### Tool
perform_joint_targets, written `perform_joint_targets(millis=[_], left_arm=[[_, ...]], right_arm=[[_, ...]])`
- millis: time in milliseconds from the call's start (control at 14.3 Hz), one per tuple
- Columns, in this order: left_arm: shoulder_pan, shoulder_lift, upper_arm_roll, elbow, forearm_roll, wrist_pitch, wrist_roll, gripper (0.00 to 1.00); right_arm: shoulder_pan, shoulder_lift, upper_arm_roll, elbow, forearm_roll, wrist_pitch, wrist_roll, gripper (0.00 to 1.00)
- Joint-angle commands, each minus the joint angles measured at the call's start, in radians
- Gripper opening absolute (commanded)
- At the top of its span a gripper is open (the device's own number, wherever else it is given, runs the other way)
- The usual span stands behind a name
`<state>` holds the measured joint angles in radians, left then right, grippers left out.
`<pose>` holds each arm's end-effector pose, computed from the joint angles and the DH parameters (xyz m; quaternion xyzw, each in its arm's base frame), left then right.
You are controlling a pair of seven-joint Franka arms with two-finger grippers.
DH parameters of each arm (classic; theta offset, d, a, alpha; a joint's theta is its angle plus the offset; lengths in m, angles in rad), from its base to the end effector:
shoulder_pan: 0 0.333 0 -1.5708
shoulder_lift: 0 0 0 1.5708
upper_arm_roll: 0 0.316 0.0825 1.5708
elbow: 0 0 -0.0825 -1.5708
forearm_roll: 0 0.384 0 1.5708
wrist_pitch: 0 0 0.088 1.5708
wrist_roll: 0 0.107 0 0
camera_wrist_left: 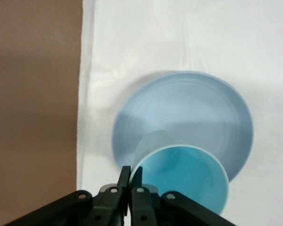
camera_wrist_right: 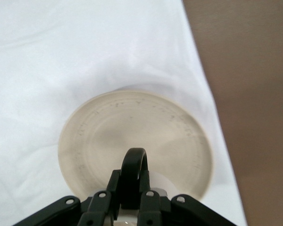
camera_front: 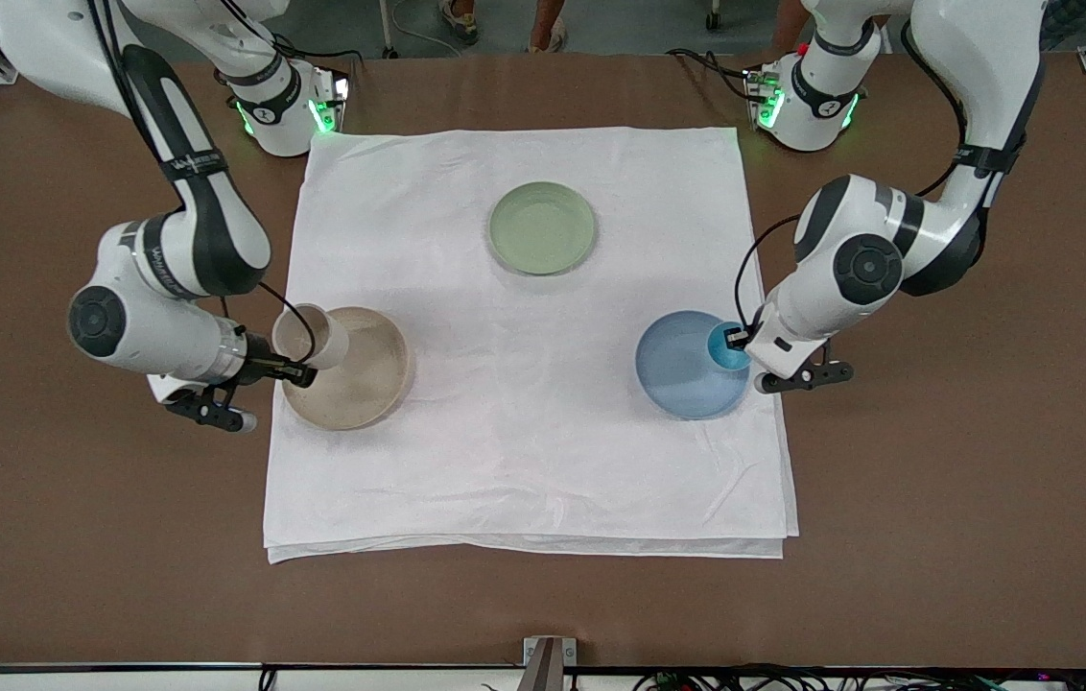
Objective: Place blue cup in blue plate and white mug in gray plate
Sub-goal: 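Lift the mug onto the beige plate while the left gripper places the cup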
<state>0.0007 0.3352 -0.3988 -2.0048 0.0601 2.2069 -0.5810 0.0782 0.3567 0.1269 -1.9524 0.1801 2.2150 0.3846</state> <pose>0.5466 -0.2204 0.2933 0.9947 0.0786 -0.0657 0.0118 0.5920 0.1262 0.2904 -0.9835 0.1489 0.0710 0.0741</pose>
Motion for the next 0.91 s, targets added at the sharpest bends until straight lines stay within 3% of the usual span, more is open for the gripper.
perform_joint_targets(millis=[0,140,209,279,349,419,488,558,837], left_arm=[[-0.014,0.039,-0.002,-0.002,0.059,0.034,-0.065,0.0],[-0.016,0.065,-0.002,-0.003,0.063,0.062,-0.083,0.01],[-0.018,0.071,-0.003,-0.002,0.063,0.069,-0.085,0.05],[-0.016,0.076,-0.002,0.003,0.063,0.07,-0.085,0.17],[-0.01,0.074,-0.003,0.006,0.063,0.07,-0.083,0.41],[-0.004,0.067,-0.003,0.011,0.063,0.068,-0.08,0.7],[-0.001,0.053,-0.003,0.024,0.063,0.057,-0.079,0.93],[0.001,0.033,-0.002,0.044,0.063,0.041,-0.082,1.0],[0.067,-0.041,0.003,0.209,0.064,-0.148,-0.05,1.0]], right_arm=[[0.014,-0.01,0.004,-0.071,0.021,0.101,0.011,0.01],[0.015,0.008,0.003,-0.069,0.015,0.11,0.008,0.07],[0.015,0.015,0.003,-0.066,-0.004,0.111,0.008,0.16],[0.014,0.021,0.003,-0.062,-0.025,0.111,0.008,0.35],[0.014,0.021,0.003,-0.059,-0.028,0.111,0.008,0.63],[0.015,0.021,0.003,-0.053,-0.028,0.107,0.01,1.0],[0.015,0.019,0.003,-0.042,-0.028,0.1,0.007,1.0],[0.012,0.019,0.002,-0.016,-0.028,0.089,0.002,1.0],[-0.038,0.01,-0.007,0.22,-0.123,-0.244,-0.065,1.0]])
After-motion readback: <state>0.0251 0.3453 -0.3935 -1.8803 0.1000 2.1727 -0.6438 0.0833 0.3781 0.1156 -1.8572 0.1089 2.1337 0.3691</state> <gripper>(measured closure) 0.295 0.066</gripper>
